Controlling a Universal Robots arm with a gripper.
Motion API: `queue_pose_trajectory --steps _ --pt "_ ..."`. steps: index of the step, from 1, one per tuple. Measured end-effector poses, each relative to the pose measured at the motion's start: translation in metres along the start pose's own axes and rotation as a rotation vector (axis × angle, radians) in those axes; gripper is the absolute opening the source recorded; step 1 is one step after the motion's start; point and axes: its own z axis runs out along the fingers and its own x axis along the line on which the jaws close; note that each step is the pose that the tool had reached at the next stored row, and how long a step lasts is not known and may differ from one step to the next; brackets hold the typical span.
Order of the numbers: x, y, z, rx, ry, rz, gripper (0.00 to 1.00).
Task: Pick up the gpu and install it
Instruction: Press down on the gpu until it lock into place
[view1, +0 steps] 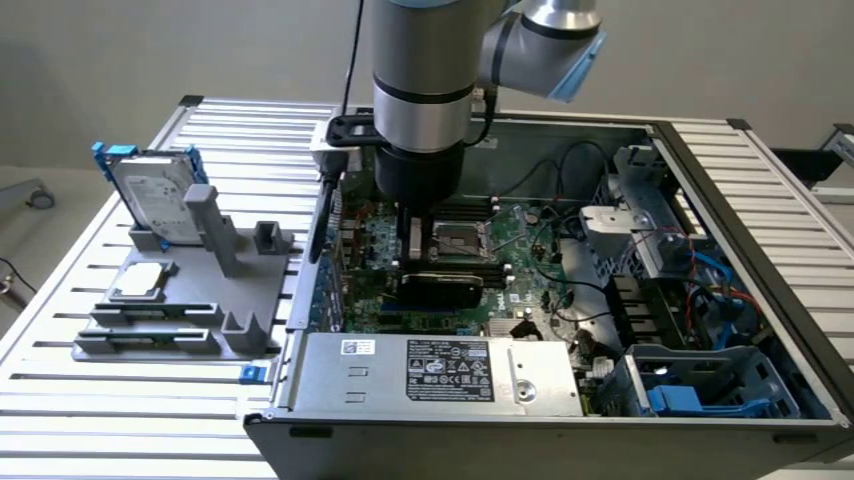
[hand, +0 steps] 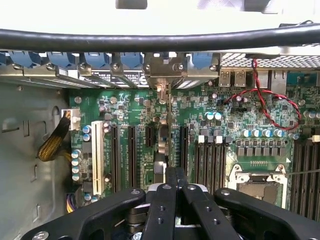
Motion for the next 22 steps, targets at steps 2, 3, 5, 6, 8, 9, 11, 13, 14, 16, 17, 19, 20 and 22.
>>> queue_pose_trajectory --steps 2,3,5,6,8,9,11,13,14,16,17,19,20,22 --pt "-0.0009 0.0002 0.001 0.0 0.0 -0.001 0.11" --pt "-0.0012 0.0003 0.0016 -0.0001 0.0001 -0.001 0.11" --pt "-0.0015 0.0005 0.0027 -0.0005 0.0004 -0.001 0.11" --pt "-0.0016 0.0006 0.003 -0.0009 0.0006 -0.001 0.11" --pt "-0.0019 0.0008 0.0037 -0.0018 0.0005 -0.001 0.11" --pt "-0.002 0.0008 0.0042 -0.0022 0.0003 -0.002 0.11" --pt "-0.0021 0.0008 0.0048 -0.0033 0.0005 -0.002 0.11" --pt "-0.0022 0.0007 0.0058 -0.0042 -0.0004 -0.002 0.11" --pt "-0.0022 0.0007 0.0065 -0.0047 -0.0008 -0.002 0.11" --pt "-0.0021 0.0008 0.0066 -0.0074 0.0005 -0.002 0.11" --pt "-0.0021 0.0008 0.0068 -0.0082 0.0009 -0.002 0.11" --pt "-0.0021 0.0008 0.0068 -0.0104 0.0012 -0.002 0.11" --pt "-0.0021 0.0008 0.0064 -0.0112 0.0008 -0.002 0.11" --pt "-0.0022 0.0009 0.0023 -0.0121 0.0005 -0.001 0.11"
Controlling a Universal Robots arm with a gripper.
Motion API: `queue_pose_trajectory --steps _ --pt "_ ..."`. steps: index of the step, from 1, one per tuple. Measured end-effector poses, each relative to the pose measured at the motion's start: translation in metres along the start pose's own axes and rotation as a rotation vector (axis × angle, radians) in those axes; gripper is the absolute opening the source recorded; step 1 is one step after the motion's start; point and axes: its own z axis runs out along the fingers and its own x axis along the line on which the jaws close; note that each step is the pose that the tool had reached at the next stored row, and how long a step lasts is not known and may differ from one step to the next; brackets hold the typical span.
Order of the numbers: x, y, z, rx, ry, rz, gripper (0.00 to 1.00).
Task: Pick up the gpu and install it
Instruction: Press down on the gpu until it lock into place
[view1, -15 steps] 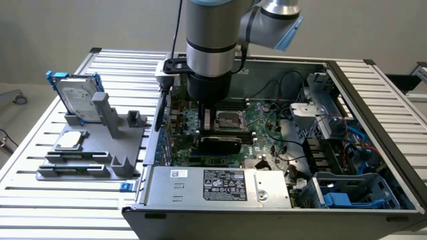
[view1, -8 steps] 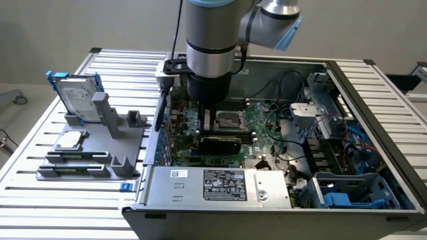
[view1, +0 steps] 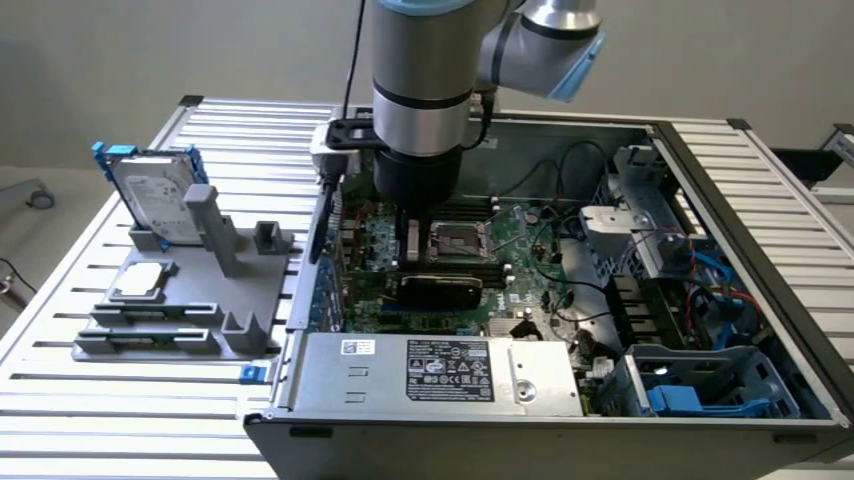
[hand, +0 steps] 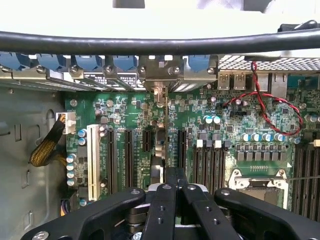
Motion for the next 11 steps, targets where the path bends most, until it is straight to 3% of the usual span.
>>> queue_pose_trajectory --steps 2,5,11 --pt "-0.0001 0.0001 -0.0063 -0.0007 0.0003 0.0 0.11" --pt "-0.0002 0.0011 -0.0082 -0.0026 0.0002 0.0 0.11" --pt "-0.0002 0.0048 -0.0096 -0.0174 0.0009 0.0 0.11"
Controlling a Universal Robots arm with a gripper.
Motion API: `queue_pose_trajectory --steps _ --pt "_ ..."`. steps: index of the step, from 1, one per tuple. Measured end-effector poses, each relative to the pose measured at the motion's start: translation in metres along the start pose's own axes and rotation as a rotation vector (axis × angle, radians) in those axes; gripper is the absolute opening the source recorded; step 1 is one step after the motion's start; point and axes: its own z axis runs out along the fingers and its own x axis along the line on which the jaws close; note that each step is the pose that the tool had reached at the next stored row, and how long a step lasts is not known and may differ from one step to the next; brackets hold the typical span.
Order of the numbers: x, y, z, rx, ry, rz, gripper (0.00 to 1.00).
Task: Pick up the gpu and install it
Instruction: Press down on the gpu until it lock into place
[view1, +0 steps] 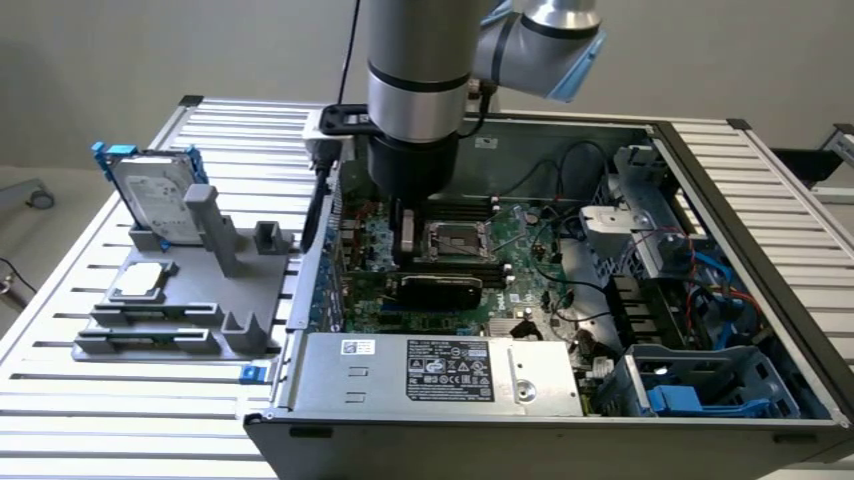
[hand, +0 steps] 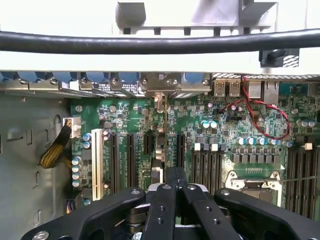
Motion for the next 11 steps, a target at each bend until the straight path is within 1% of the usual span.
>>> queue_pose_trajectory --steps 2,3,6,11 --pt "0.0 0.0009 -0.0004 -0.0069 -0.0003 0.0 0.11" --pt "0.0 0.0011 -0.0007 -0.0087 -0.0003 0.0 0.11" --pt "0.0 0.0012 -0.003 -0.0091 0.0002 0.0 0.11" --pt "0.0 0.0016 -0.0125 -0.0091 0.0001 0.0 0.11"
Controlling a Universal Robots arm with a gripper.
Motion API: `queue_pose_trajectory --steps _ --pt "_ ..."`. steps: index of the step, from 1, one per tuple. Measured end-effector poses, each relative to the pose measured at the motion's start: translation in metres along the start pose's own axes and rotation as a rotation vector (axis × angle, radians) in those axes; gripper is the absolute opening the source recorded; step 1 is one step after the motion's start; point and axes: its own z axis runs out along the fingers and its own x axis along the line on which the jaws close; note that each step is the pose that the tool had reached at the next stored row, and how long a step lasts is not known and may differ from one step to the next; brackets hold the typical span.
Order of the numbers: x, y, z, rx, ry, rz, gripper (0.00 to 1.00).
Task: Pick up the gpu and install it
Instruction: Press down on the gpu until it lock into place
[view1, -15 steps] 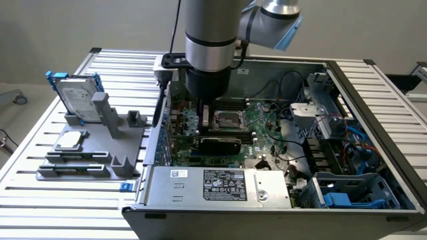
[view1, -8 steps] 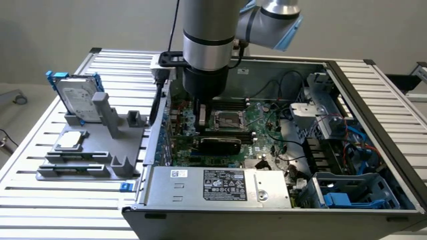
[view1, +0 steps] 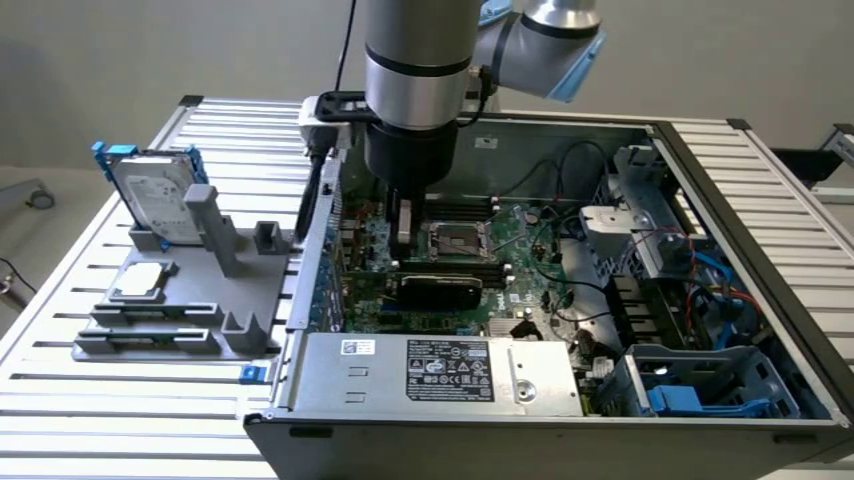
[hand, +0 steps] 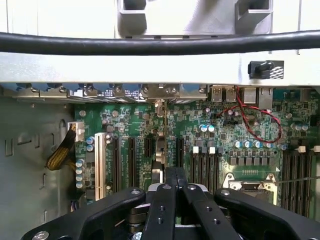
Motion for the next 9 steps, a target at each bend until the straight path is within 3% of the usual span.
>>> queue_pose_trajectory --steps 6,9 --pt "-0.0002 0.0006 -0.0114 0.0 0.0 0.0 0.11" --pt "-0.0002 0.0006 -0.0114 0.0002 -0.0002 0.0 0.11"
